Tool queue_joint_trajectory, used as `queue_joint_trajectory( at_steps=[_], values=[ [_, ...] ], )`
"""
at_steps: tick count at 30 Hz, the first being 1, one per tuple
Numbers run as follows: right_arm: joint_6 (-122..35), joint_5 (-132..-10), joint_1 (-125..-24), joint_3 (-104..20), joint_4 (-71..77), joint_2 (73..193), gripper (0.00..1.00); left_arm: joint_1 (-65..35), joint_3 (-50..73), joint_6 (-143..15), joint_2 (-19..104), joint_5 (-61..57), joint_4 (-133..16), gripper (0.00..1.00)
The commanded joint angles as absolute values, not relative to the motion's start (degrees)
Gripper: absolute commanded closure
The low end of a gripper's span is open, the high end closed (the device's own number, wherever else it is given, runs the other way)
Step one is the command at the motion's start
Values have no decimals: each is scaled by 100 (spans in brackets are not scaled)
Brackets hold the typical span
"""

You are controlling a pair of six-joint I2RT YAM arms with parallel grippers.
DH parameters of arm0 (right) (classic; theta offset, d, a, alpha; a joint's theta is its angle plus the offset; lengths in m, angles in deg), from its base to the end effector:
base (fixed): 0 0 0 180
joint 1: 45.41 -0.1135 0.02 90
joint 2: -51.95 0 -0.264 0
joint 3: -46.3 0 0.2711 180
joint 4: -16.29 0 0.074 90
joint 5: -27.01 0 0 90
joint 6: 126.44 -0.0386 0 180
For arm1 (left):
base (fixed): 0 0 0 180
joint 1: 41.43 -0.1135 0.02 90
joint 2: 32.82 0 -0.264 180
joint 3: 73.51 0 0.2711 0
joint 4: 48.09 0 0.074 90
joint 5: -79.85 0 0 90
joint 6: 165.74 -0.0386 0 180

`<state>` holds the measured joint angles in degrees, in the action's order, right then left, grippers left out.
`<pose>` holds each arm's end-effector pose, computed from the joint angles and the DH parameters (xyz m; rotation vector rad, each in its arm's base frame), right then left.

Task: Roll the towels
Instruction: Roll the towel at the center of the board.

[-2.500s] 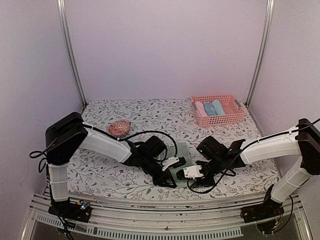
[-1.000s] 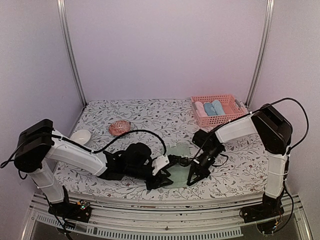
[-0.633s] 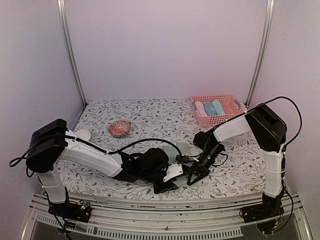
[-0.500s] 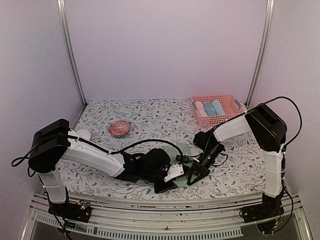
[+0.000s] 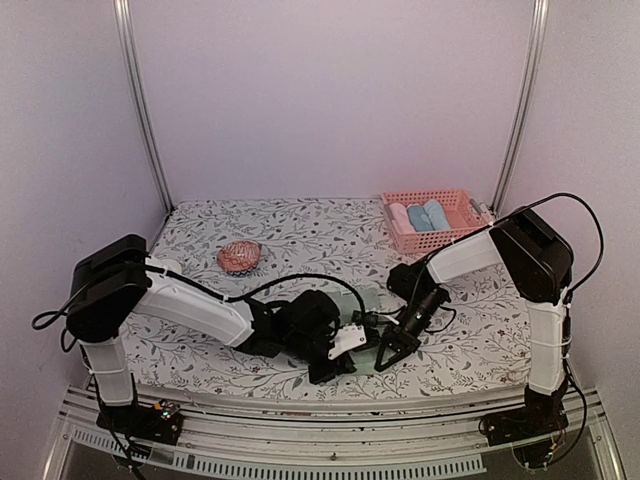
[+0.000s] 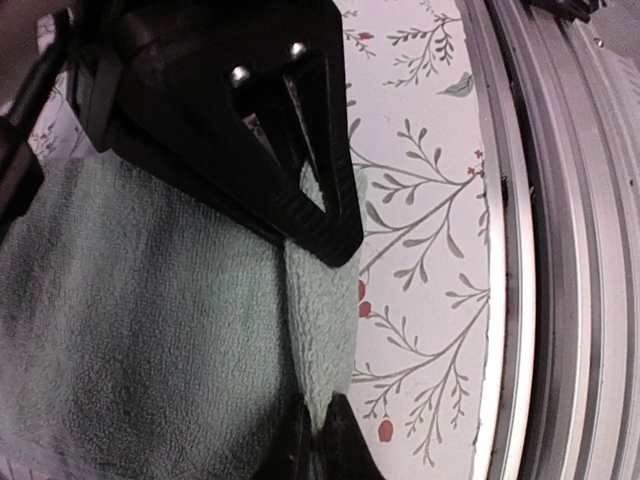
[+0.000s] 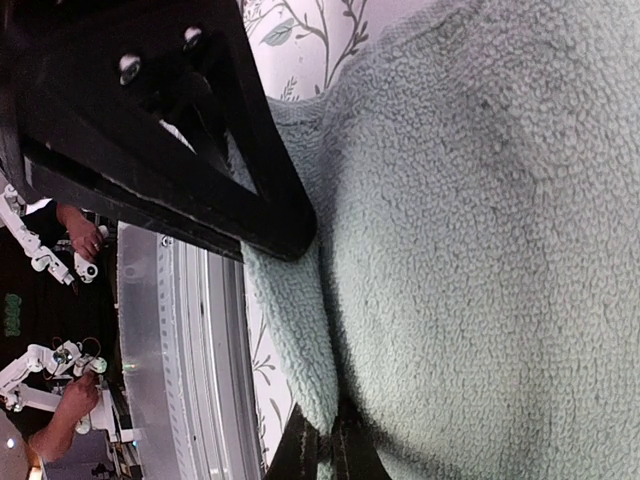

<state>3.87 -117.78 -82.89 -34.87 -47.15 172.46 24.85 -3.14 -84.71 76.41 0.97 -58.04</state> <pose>0.2525 0.2334 0.0752 1.5311 -2.1407 -1.3685 0.1508 -0.3616 0.1085 1.6107 1.9387 -0.6691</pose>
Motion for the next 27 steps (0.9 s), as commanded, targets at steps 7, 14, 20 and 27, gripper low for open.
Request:
queue_joint_trajectory(
  at_steps=[7,14,20,27],
  values=[
    [688,-11638,-8277,-3436,-5570,17281,96,1848,-234,-7911,7819,2235,-6219,100],
    [386,-11345,-8186,-3288,-5286,17615,96,1698,231,-7705,8675,2007,-6685,100],
    [-8,-11070,-8139,-3288,-5067,17812,96,1703,94,-7755,8598,1496,-6812,99],
    [-228,-10902,-8134,-3427,-5136,18086,96,1896,-644,-7791,7420,655,-6075,74]
  ],
)
